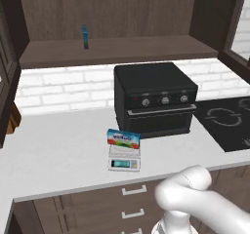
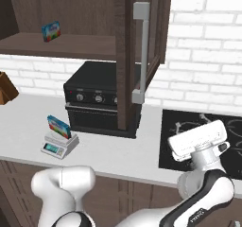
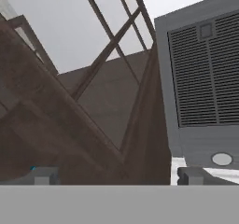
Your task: Pick the boxed food and place it on the digital scale for weighing, and close the cabinet.
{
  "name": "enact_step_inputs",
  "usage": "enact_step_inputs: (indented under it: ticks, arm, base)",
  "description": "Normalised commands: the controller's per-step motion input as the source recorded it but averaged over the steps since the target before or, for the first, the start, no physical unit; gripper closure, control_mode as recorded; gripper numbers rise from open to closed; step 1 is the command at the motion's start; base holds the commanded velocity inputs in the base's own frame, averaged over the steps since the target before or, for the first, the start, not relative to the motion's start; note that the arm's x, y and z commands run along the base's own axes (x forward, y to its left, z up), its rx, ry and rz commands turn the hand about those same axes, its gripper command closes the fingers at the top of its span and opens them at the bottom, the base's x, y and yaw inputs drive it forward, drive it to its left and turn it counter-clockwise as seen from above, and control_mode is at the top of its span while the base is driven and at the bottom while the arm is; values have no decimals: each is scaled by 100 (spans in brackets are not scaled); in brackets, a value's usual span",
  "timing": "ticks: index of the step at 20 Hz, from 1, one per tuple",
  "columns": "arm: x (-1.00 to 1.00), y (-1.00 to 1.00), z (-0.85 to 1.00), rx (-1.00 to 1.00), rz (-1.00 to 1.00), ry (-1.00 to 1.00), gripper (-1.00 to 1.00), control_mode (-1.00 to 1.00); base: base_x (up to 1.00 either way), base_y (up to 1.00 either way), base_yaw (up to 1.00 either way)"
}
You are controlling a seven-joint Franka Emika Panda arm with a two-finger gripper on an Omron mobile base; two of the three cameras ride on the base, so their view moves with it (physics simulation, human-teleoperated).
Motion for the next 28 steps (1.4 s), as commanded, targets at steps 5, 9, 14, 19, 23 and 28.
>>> enact_step_inputs:
  ticks: [5, 9, 14, 19, 23, 28]
  arm:
    - [26, 7, 51, -1, 1, 0, -100, -100]
    - [1, 17, 73, -1, 6, 0, -100, -100]
    - [0, 32, 87, 0, 9, 0, -100, -100]
    - [0, 94, 77, -5, 12, -4, -100, -100]
    - [-1, 100, 71, -13, 15, -15, -100, -100]
    - [-6, 100, 59, -19, 16, -19, -100, -100]
  base:
    - [0, 0, 0]
    - [0, 0, 0]
    - [0, 0, 0]
    - [0, 0, 0]
    - [0, 0, 0]
    - [0, 0, 0]
